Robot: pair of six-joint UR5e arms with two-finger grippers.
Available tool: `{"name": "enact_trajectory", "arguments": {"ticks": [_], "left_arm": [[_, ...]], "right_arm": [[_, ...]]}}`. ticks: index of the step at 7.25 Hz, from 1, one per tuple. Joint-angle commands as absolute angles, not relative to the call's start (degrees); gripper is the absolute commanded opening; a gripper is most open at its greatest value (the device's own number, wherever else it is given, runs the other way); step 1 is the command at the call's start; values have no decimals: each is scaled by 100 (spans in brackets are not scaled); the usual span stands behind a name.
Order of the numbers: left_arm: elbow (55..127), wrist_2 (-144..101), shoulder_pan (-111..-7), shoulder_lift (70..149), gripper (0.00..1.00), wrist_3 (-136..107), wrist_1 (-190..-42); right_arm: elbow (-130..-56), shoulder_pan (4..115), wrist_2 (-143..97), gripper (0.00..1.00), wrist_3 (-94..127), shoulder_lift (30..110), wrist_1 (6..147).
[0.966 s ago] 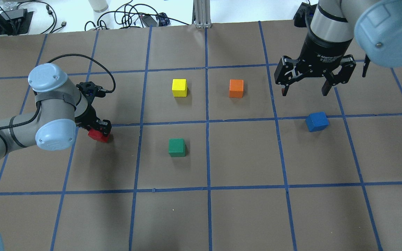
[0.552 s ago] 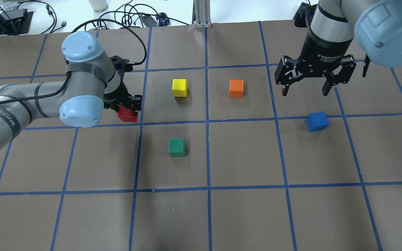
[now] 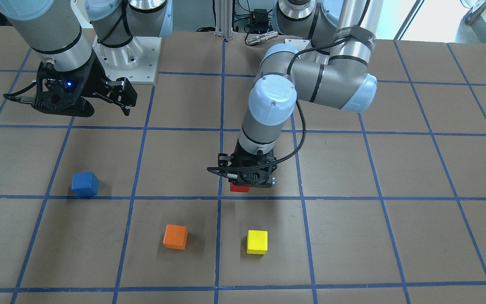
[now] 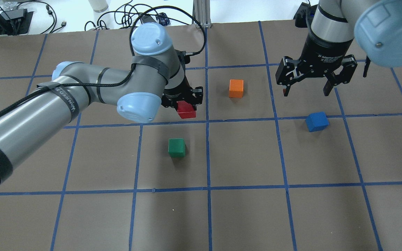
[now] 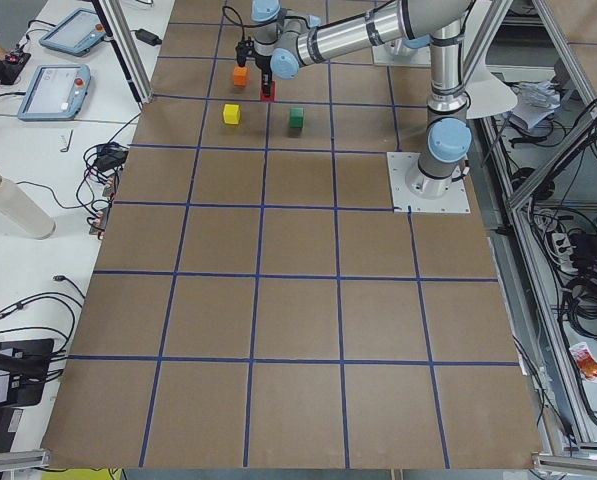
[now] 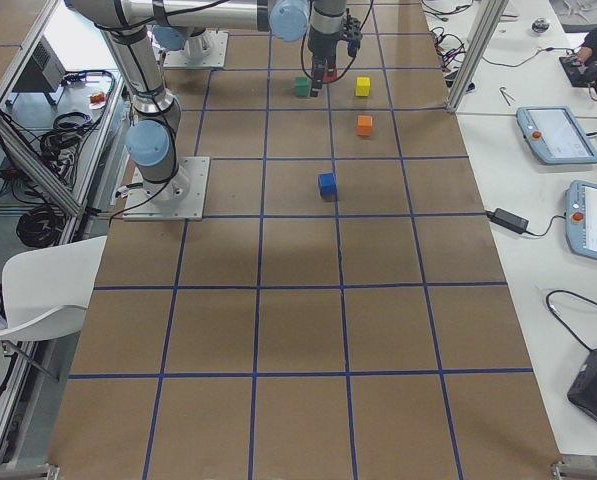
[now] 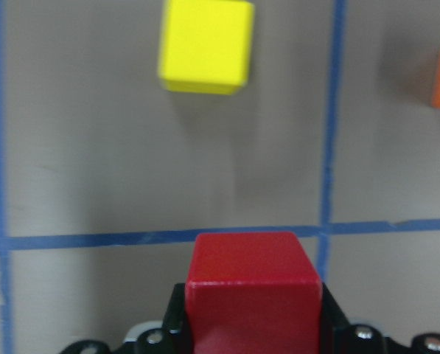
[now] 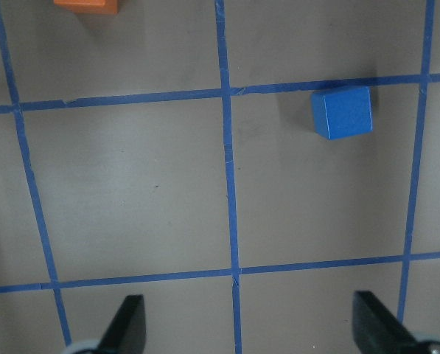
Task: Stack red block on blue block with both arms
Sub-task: 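Carry the red cube with the left gripper toward the table centre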
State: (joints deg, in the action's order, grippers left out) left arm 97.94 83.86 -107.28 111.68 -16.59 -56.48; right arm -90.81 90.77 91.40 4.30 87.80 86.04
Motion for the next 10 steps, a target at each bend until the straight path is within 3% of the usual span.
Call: {"name": "enact_trajectory", "arguments": {"ticks": [1, 4, 5, 6, 10], "left_arm": [[9712, 8393, -11100, 11652, 14, -1916, -5345], [9703, 8429, -11118, 12049, 23, -1854, -4730], [9712, 8437, -11118, 12076, 78, -1828, -4633], [9729, 8742, -11127, 11972, 100, -1811, -4580], [9686, 8939, -10786, 11349, 100, -1582, -4876]], "right_arm": [[-9123, 9070, 9176, 100, 431, 8780, 8604], [-9123, 9053, 9167, 100, 501, 8754, 8631], [-9132, 9027, 9106, 100, 457, 8719, 8640], [-9149, 9026, 9097, 100, 448, 8719, 8640], [-9158, 9026, 9088, 100, 465, 8692, 8954]]}}
